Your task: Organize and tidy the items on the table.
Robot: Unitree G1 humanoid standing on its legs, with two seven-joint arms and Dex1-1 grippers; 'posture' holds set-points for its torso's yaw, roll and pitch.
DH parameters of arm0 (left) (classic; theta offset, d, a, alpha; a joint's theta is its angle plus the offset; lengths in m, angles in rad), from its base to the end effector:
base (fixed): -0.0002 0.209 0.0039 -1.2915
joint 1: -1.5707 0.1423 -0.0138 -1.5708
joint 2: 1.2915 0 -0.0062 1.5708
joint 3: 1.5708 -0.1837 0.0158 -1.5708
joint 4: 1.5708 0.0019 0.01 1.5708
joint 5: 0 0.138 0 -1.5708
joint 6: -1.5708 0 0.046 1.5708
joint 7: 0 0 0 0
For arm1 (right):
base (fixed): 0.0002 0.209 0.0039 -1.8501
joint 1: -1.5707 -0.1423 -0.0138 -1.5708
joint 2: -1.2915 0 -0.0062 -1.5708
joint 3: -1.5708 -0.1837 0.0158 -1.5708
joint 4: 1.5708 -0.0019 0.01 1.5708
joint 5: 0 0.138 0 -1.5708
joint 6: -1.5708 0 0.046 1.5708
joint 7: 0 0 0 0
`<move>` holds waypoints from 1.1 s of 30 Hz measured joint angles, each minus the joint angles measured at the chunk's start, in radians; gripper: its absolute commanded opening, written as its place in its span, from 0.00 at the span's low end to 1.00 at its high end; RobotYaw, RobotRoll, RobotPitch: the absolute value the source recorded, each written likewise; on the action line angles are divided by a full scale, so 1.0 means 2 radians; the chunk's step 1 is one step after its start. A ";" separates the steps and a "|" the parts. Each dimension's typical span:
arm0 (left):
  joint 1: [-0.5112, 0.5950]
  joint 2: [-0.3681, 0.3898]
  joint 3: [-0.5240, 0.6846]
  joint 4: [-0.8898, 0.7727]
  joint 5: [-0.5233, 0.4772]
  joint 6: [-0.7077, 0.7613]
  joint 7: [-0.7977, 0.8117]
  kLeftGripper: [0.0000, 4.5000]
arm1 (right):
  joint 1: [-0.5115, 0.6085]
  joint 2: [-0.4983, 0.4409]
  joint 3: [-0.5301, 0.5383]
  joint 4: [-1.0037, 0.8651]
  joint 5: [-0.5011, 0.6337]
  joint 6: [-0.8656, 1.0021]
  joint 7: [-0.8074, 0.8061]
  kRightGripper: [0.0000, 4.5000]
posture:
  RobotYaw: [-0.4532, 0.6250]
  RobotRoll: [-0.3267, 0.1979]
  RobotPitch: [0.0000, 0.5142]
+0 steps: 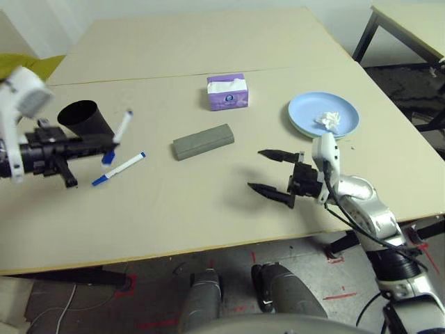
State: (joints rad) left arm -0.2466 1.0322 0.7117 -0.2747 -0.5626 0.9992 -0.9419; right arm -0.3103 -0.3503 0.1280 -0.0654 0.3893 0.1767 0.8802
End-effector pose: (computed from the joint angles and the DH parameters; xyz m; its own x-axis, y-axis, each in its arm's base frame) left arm 0.1679 0.3424 0.2763 0.8919 -0.4111 -0.1886 0.4432 0.8776 0.1828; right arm 0.2548 -0.1669 0.1177 0.4353 0.8972 0.0739 -0.8904 0.4412 -0.1119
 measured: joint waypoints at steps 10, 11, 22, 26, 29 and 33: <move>-0.022 -0.054 0.080 -0.001 0.057 -0.064 0.199 0.01 | -0.002 -0.002 0.007 0.038 -0.047 -0.009 -0.024 1.00 | 0.47 0.62 0.30; -0.030 -0.054 0.074 0.012 0.067 -0.079 0.214 0.01 | -0.002 -0.001 0.008 0.038 -0.047 -0.012 -0.022 1.00 | 0.46 0.62 0.30; -0.181 -0.069 -0.091 0.270 0.157 -0.285 0.277 0.01 | 0.002 0.000 0.017 0.033 -0.058 -0.018 -0.020 1.00 | 0.38 0.62 0.28; -0.223 -0.078 -0.130 0.360 0.174 -0.348 0.275 0.01 | 0.021 -0.007 0.016 0.019 -0.061 -0.019 -0.023 1.00 | 0.36 0.62 0.28; -0.244 -0.087 -0.146 0.409 0.181 -0.385 0.275 0.01 | 0.029 -0.010 0.016 0.009 -0.062 -0.019 -0.027 1.00 | 0.35 0.62 0.28; -0.251 -0.098 -0.154 0.460 0.187 -0.430 0.275 0.01 | 0.035 -0.013 0.015 -0.005 -0.062 -0.019 -0.034 1.00 | 0.34 0.62 0.28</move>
State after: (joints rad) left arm -0.7489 0.8363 0.4039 0.6458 -0.1892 0.1395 -0.3913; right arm -0.2410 -0.3767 0.1577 -0.0762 0.2646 0.1382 0.8131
